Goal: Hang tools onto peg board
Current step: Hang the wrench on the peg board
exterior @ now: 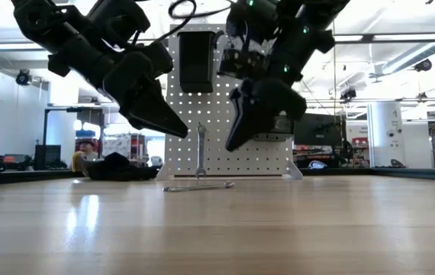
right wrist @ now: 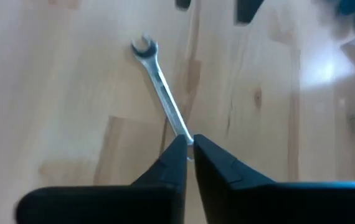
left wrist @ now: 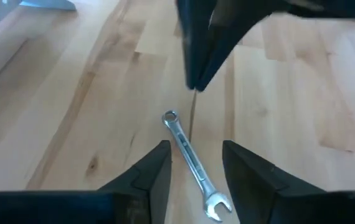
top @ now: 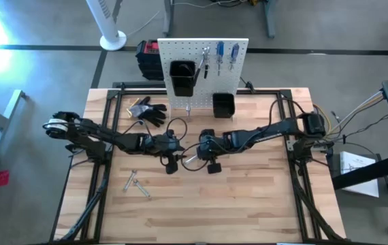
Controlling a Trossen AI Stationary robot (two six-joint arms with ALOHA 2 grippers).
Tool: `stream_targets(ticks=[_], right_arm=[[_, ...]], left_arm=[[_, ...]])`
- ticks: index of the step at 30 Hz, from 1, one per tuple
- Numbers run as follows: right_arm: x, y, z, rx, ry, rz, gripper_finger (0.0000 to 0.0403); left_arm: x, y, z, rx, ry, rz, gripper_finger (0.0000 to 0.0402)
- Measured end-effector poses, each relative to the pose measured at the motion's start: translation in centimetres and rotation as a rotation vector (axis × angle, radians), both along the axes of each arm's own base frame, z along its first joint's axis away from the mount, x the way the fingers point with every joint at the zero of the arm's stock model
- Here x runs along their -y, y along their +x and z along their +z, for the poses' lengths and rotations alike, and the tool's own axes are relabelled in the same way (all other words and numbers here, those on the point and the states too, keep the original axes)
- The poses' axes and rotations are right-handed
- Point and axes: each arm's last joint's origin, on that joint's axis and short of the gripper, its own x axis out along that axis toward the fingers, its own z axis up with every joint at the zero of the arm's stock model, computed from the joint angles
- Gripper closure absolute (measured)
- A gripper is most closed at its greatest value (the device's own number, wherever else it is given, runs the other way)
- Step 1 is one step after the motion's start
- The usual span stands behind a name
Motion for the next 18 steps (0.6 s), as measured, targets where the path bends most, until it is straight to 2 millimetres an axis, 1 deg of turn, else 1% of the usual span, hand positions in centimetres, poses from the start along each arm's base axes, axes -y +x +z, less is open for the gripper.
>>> stream_targets(ticks=[5,8,10,15,18], right_arm=[[0.1,0.2,-1.6,-0.048,-0.010,0.008,0.0320],[0.2,0.3,-2.2,-0.065,-0.030,0.037,0.0286],[0.2,0.5,-2.6,-0.071,-0.047,0.062,0.0270],[0.9,1.0,-4.2,-0.123,-0.086,0.114,0.0257],[1.5,1.8,-4.5,-0.130,-0.093,0.125,0.0258]], left_arm=[[-0.5,-0.2,-0.1,-0.016,0.047,0.149,0.0258],[-0.5,-0.3,-0.3,-0.039,0.056,0.159,0.0258],[-0.5,-0.4,-0.4,-0.044,0.058,0.157,0.0258],[-0.5,-0.4,-0.4,-0.045,0.055,0.160,0.0258],[-0.5,-0.4,-0.4,-0.048,0.046,0.166,0.0258]])
